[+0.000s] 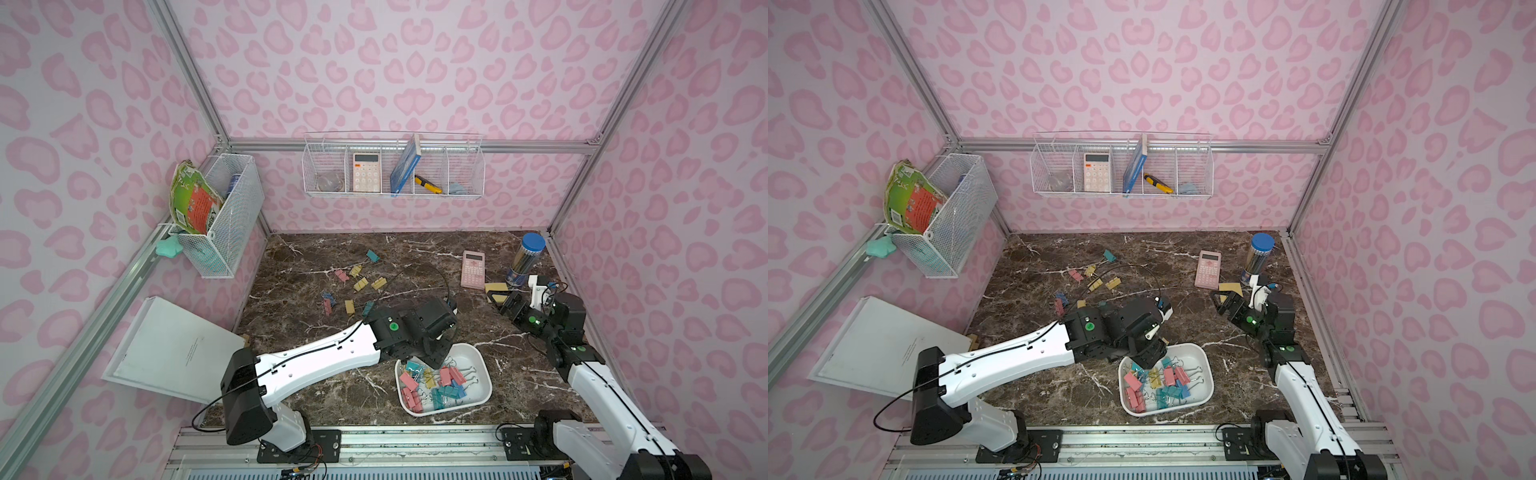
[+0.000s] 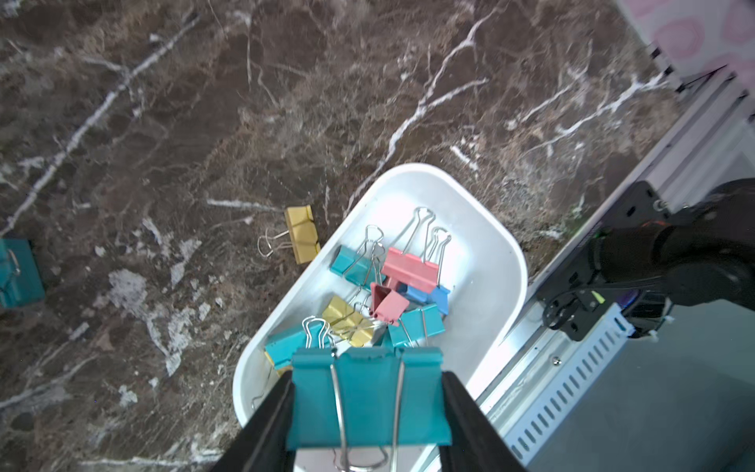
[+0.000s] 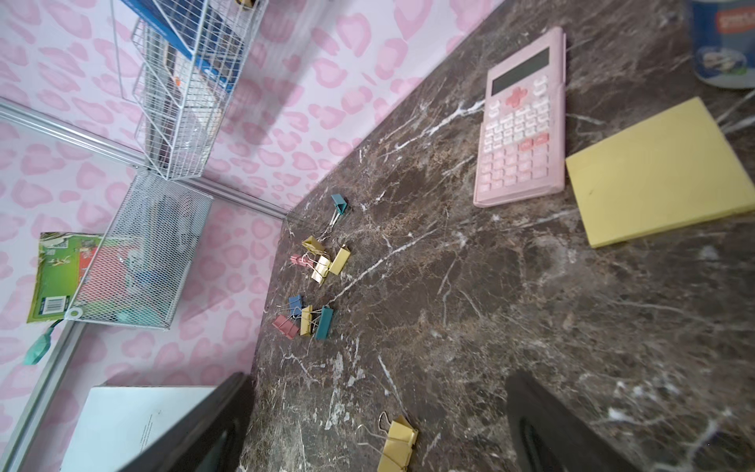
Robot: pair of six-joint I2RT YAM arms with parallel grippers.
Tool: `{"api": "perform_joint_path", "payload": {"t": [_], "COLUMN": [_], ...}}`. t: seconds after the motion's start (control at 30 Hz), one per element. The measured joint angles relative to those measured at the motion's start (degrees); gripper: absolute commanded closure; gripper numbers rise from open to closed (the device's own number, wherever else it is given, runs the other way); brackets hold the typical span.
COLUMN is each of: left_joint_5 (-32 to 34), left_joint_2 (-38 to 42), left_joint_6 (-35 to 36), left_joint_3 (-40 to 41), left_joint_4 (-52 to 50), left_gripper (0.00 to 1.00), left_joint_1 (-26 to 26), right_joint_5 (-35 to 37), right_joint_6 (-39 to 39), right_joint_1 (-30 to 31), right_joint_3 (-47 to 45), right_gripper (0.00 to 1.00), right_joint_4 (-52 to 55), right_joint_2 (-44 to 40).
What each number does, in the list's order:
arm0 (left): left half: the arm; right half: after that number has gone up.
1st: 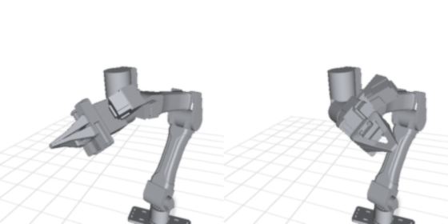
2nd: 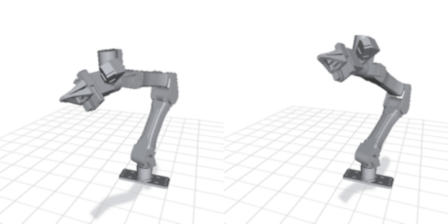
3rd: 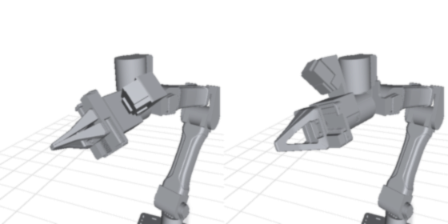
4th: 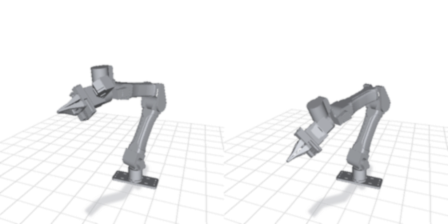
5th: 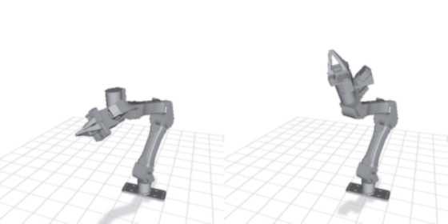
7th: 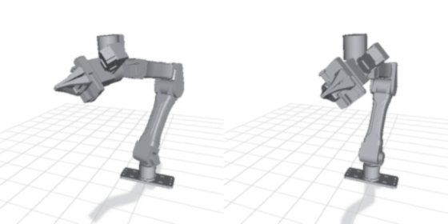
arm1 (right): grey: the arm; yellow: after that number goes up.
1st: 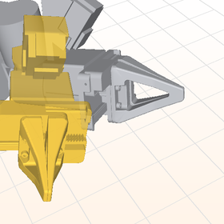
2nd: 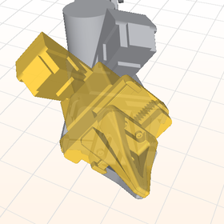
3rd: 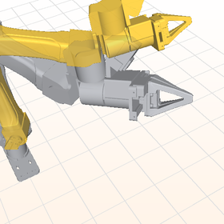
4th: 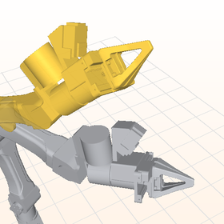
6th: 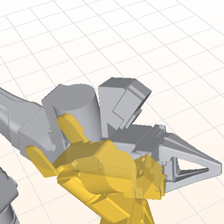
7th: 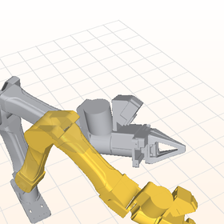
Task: Put the binder clips in the storage box
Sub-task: Place the binder clip in the storage box.
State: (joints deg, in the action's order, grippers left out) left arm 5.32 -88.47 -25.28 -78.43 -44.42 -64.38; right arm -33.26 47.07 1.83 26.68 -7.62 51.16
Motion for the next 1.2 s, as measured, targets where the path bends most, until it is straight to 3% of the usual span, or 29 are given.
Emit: {"api": "perform_joint_path", "payload": {"t": [0.27,0.7,0.8,1.0,1.2], "left_joint_5": [2.49,2.99,4.70,5.75,1.03], "left_joint_2": [-6.19,-25.64,-29.53,-27.30,-19.87], "left_joint_6": [-2.84,2.01,2.91,3.52,5.92], "left_joint_3": [-4.13,-20.35,-21.20,-18.84,-18.16], "left_joint_4": [0.72,-1.20,-2.34,-0.11,4.92], "left_gripper": [0.52,0.49,0.41,0.07,0.07], "left_joint_1": [-5.40,-5.60,-5.60,-5.05,-2.56], "right_joint_5": [0.42,2.64,3.39,3.65,5.66], "right_joint_6": [0.90,0.96,1.18,0.33,-4.63], "right_joint_1": [0.00,0.04,0.04,0.15,5.46], "right_joint_3": [-1.92,-1.05,-1.03,1.11,7.65], "right_gripper": [0.02,0.02,0.02,0.03,0.04], "right_joint_4": [1.44,8.28,8.92,8.63,8.87], "right_joint_2": [-9.97,-21.73,-22.71,-19.56,-9.79]}}
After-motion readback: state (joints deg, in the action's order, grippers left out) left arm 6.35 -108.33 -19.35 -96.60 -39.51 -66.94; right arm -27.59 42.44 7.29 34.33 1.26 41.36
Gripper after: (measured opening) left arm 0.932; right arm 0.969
